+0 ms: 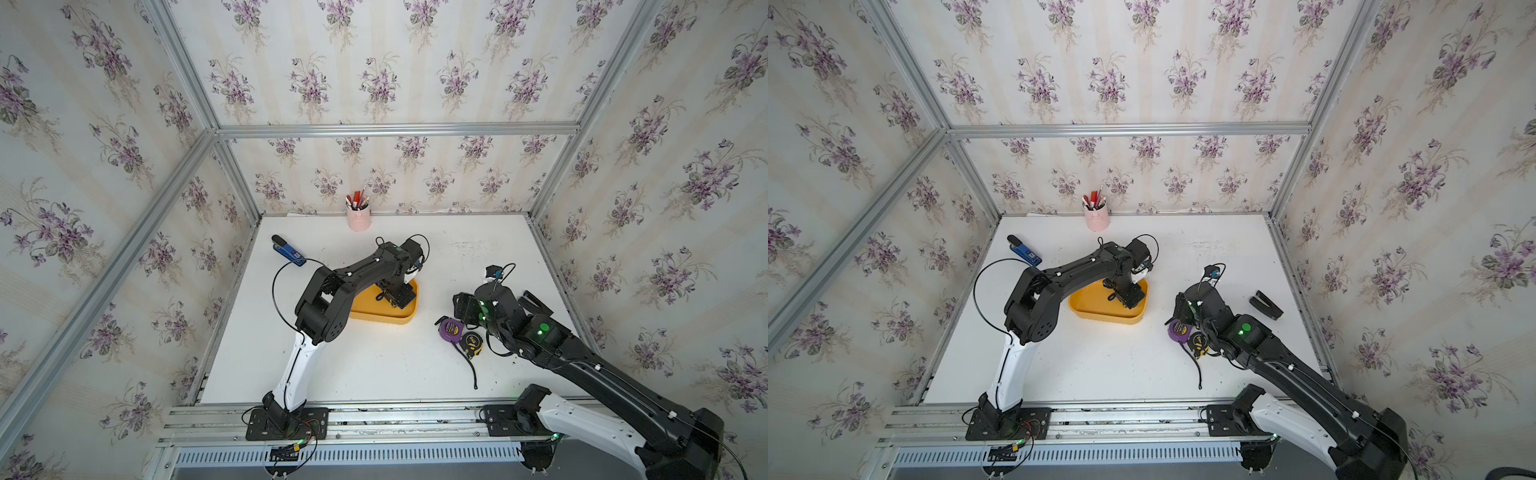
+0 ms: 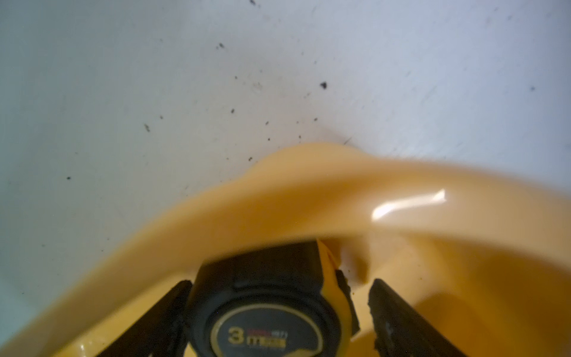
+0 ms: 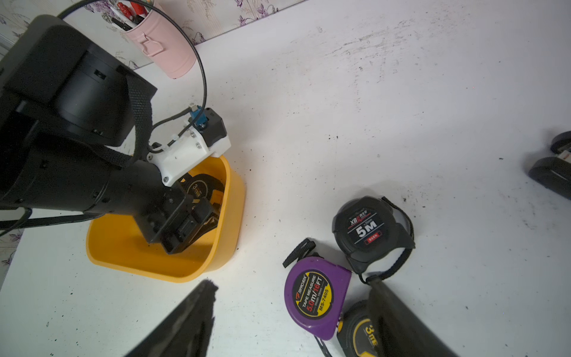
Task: Take the tape measure out of the storage box
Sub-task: Pick up the tape measure from the storage box.
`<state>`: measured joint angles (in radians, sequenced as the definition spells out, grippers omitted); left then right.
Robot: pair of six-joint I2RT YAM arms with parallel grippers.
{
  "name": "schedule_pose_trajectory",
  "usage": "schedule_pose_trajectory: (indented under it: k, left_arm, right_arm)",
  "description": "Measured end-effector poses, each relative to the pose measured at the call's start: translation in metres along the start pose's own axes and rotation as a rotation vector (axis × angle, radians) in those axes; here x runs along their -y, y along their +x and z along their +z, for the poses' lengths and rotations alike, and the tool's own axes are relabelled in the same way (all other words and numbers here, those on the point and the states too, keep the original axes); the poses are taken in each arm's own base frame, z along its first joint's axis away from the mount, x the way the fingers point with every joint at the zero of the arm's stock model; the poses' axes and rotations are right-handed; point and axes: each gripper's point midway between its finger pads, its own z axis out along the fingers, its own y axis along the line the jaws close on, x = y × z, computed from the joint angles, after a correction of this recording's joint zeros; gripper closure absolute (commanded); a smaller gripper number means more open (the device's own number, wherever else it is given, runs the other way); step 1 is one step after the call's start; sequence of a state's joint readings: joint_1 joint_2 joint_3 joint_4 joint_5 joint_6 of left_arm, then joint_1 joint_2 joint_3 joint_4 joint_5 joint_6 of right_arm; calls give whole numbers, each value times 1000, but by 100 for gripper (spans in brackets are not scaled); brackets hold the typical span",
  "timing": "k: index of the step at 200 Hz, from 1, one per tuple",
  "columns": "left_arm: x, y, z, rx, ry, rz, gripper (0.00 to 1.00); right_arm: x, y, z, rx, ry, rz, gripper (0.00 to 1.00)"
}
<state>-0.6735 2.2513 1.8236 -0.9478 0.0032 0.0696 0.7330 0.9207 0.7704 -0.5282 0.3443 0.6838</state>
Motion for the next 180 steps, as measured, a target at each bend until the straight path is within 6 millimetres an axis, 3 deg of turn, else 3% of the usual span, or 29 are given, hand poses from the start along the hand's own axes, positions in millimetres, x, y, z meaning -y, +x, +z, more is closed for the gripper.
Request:
schedule_pose_trajectory:
  k: [28, 62, 130, 149, 180]
  left_arm:
    - [-3, 0, -1, 1, -16, -14, 59]
    - [-13, 1, -17, 6, -70, -33, 69]
    - [-49, -11, -127, 126, -220, -167, 76]
    - [-56, -9, -156, 168, -203, -260, 83]
    - [-55, -2, -187, 251, -96, -475, 82]
  right_arm:
    - [0, 0, 0, 1, -1, 0, 19]
    - [1, 1, 0, 0, -1, 0, 19]
    - [-5, 1, 0, -2, -35, 8, 20]
    - [-15, -1, -3, 9, -95, 17, 20]
    - [-41, -4, -9, 14, -241, 3, 21]
